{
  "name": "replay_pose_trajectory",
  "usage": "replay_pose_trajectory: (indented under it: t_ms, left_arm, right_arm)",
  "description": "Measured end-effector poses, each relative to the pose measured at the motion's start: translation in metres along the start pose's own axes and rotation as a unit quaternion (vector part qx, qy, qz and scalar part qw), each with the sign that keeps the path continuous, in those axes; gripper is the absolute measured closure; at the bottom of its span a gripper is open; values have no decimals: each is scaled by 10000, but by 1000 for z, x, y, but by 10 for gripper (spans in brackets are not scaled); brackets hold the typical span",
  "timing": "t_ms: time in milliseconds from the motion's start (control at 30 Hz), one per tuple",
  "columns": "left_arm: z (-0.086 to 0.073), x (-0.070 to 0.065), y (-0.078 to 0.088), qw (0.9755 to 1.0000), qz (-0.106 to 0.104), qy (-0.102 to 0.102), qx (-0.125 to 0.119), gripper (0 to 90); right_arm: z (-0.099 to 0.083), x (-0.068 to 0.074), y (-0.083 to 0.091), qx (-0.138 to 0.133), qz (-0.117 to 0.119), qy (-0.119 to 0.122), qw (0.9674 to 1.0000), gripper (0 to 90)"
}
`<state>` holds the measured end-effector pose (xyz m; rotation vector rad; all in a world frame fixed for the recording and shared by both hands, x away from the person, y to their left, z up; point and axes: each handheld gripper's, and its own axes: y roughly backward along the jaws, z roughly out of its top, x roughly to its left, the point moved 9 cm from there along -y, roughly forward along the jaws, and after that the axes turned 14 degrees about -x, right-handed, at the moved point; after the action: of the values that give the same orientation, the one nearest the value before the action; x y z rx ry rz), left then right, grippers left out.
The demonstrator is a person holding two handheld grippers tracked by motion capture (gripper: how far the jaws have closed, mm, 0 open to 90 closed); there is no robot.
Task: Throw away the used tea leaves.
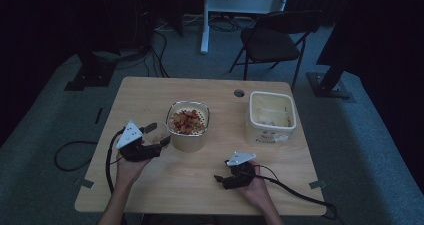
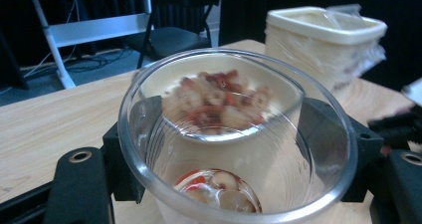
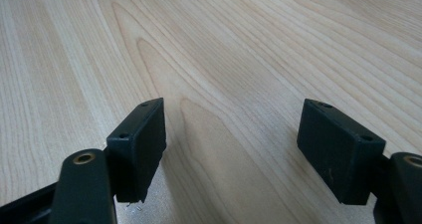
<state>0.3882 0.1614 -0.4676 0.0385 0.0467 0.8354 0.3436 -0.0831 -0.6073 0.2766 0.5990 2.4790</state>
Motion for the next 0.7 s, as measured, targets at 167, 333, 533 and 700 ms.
replay_pose_trajectory:
  t_ms: [167,333,533,700]
  left_arm:
    - [5,11,-10,9999,127,77,-68,280]
    - [6,15,-19,9995,198,171,-159,281]
    - [11,16,-27,9992,316,57,-227,305]
    - [17,24,-29,9988,436,-12,-220,314]
  right_arm:
    - [0,0,0,-9,-10,29,10000,270]
    - [-1,0,0,-25,-14,31,10000,270]
    - [-1,0,0,-35,-11,33,10000,270]
    - [-1,0,1,-33,14,23,10000,270]
